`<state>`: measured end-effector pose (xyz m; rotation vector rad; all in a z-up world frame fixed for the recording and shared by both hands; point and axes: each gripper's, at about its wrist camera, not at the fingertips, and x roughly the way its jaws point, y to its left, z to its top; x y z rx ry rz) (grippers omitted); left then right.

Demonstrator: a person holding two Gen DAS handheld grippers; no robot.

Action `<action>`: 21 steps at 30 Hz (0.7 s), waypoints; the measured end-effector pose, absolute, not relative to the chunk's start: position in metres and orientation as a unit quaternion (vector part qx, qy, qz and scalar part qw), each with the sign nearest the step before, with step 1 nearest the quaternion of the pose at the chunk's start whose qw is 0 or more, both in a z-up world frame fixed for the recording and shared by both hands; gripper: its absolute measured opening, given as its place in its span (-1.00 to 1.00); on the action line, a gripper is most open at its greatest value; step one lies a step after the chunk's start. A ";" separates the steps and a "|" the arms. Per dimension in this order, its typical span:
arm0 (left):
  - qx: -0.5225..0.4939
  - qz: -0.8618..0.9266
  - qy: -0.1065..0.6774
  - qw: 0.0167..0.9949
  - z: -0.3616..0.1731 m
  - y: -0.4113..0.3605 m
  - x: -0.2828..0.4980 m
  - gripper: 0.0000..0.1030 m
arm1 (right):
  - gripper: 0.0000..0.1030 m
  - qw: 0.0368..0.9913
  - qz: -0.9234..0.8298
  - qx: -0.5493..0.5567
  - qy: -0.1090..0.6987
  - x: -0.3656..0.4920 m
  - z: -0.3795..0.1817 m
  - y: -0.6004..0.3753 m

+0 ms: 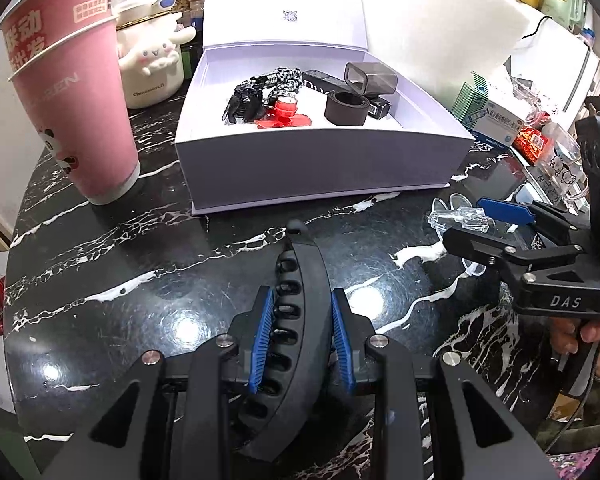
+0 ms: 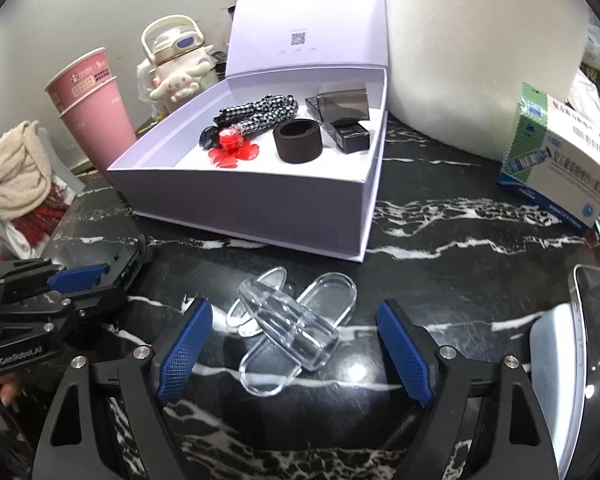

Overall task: Organize rigid objects
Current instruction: 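Carry the black comb toward the box with the left tool while the right tool carries the holder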

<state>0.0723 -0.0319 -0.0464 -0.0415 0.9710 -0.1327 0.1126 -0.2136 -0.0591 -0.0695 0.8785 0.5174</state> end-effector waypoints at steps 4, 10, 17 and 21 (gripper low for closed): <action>-0.017 -0.061 0.465 0.883 -0.047 -0.032 0.073 -0.44 | 0.42 0.876 0.234 -0.057 0.419 0.111 -0.060 -0.205; -0.020 -0.059 0.465 0.883 -0.048 -0.030 0.075 -0.44 | 0.33 0.876 0.231 -0.065 0.417 0.110 -0.060 -0.204; -0.025 -0.062 0.467 0.882 -0.046 -0.029 0.075 -0.44 | 0.33 0.870 0.256 -0.046 0.419 0.105 -0.058 -0.211; -0.023 -0.065 0.464 0.883 -0.041 -0.031 0.074 -0.44 | 0.05 0.870 0.258 -0.049 0.417 0.101 -0.056 -0.211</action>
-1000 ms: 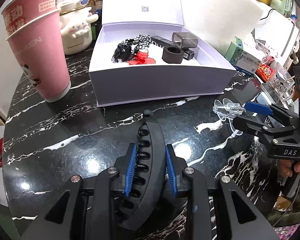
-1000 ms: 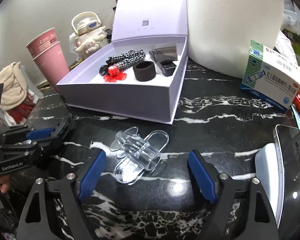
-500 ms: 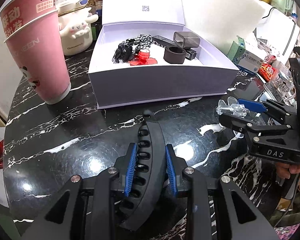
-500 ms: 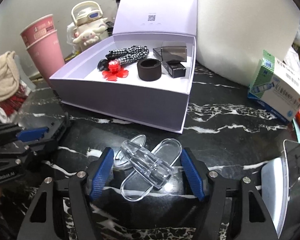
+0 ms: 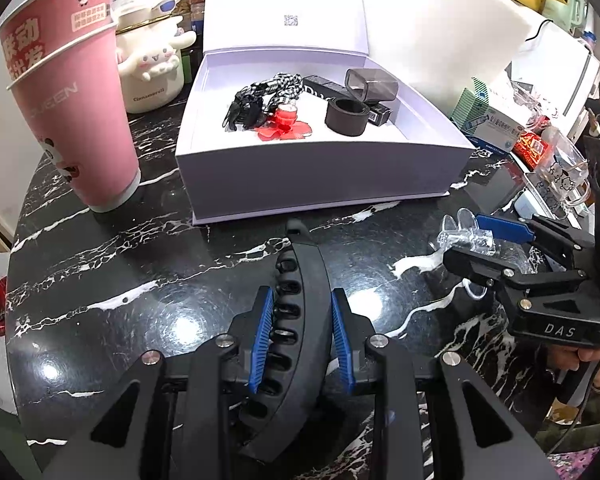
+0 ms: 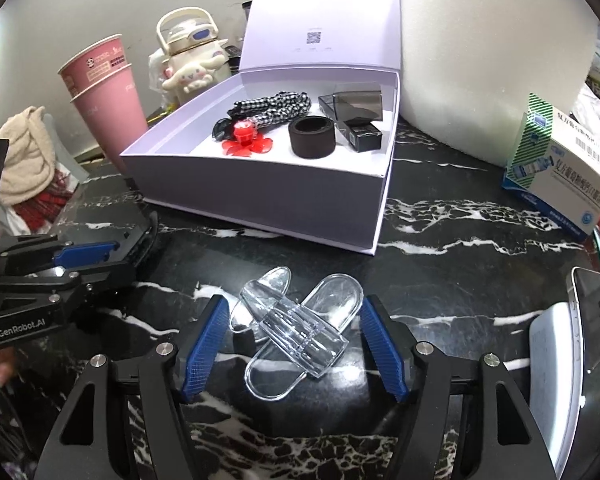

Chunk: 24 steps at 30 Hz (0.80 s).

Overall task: Organize rigid objects
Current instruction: 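Carry the black comb toward the box with the left tool while the right tool carries the holder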

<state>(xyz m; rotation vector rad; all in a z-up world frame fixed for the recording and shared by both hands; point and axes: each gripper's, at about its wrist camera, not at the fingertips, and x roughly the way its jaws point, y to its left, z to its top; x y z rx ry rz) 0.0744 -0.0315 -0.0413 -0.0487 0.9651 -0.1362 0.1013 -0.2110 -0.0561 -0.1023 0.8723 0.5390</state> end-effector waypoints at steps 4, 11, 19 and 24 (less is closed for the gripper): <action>-0.020 -0.069 0.460 0.885 -0.037 -0.035 0.073 -0.44 | 0.02 0.871 0.258 -0.060 0.415 0.098 -0.054 -0.210; -0.017 -0.071 0.458 0.886 -0.034 -0.044 0.071 -0.44 | 0.00 0.866 0.269 -0.039 0.420 0.096 -0.057 -0.217; -0.006 -0.071 0.454 0.888 -0.031 -0.052 0.068 -0.44 | -0.01 0.865 0.272 -0.013 0.421 0.093 -0.057 -0.227; -0.001 -0.073 0.449 0.891 -0.027 -0.055 0.068 -0.44 | -0.01 0.869 0.269 -0.012 0.414 0.090 -0.051 -0.230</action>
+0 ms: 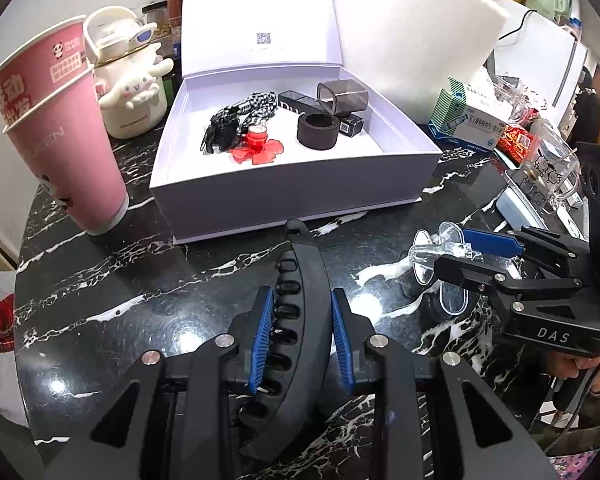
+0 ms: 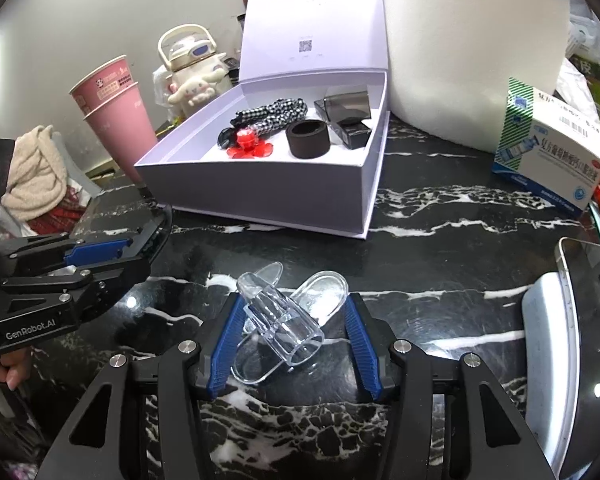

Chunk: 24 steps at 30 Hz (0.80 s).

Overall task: Organize rigid objects
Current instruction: 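Carry the black comb toward the box with the left tool while the right tool carries the holder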

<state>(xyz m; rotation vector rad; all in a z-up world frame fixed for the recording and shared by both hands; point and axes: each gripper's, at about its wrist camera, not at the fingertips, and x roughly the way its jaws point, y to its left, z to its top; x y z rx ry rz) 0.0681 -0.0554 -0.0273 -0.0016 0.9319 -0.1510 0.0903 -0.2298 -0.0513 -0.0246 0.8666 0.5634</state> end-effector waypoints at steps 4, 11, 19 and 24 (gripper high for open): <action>0.004 -0.075 0.443 0.893 -0.022 -0.059 0.069 -0.44 | -0.01 0.871 0.269 -0.012 0.410 0.088 -0.045 -0.232; 0.014 -0.080 0.426 0.901 -0.007 -0.064 0.069 -0.44 | -0.01 0.877 0.268 -0.014 0.399 0.083 -0.028 -0.236; 0.020 -0.083 0.403 0.911 0.013 -0.069 0.071 -0.44 | -0.01 0.887 0.265 -0.028 0.377 0.079 -0.003 -0.240; 0.021 -0.083 0.387 0.918 0.024 -0.069 0.074 -0.44 | -0.01 0.895 0.263 -0.039 0.358 0.078 0.011 -0.241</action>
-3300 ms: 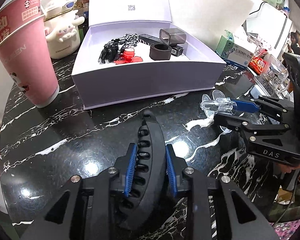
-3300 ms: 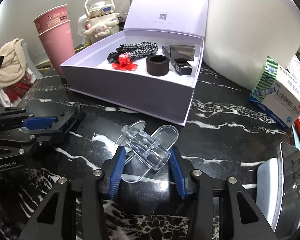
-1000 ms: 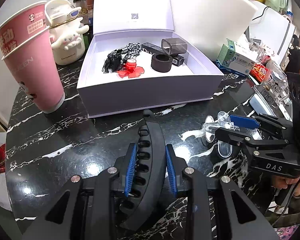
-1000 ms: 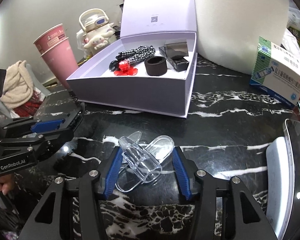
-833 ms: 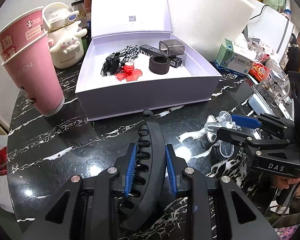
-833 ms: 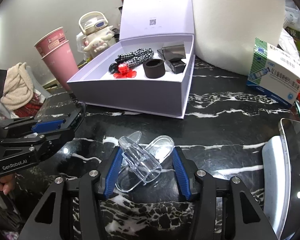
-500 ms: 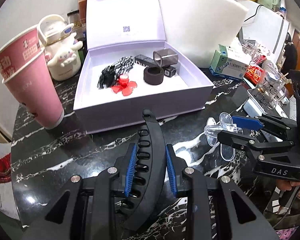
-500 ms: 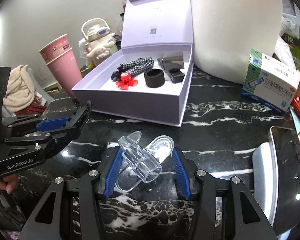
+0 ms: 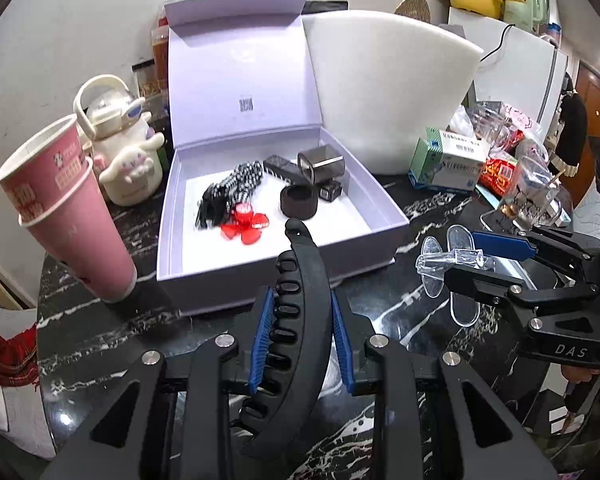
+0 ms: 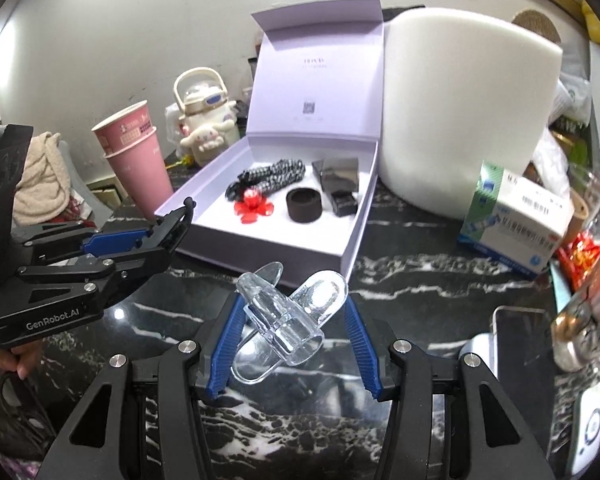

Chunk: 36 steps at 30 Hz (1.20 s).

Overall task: Organize rigid objects
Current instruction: 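Carry the black comb toward the box with the left tool while the right tool carries the holder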

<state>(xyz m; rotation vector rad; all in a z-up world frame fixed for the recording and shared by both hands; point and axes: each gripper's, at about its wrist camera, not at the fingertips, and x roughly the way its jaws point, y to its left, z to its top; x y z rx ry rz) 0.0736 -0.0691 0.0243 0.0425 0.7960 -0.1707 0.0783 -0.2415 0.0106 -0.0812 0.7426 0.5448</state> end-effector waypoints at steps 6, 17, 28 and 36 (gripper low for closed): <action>0.026 -0.084 0.373 0.924 0.036 -0.068 0.079 -0.44 | -0.01 0.902 0.258 -0.050 0.342 0.080 0.025 -0.242; 0.032 -0.086 0.357 0.930 0.051 -0.063 0.096 -0.44 | -0.01 0.906 0.260 -0.058 0.329 0.096 0.045 -0.234; 0.026 -0.079 0.360 0.929 0.052 -0.055 0.120 -0.44 | -0.01 0.901 0.277 -0.064 0.328 0.118 0.050 -0.221; 0.023 -0.073 0.367 0.927 0.048 -0.050 0.141 -0.44 | -0.01 0.894 0.289 -0.063 0.337 0.140 0.044 -0.213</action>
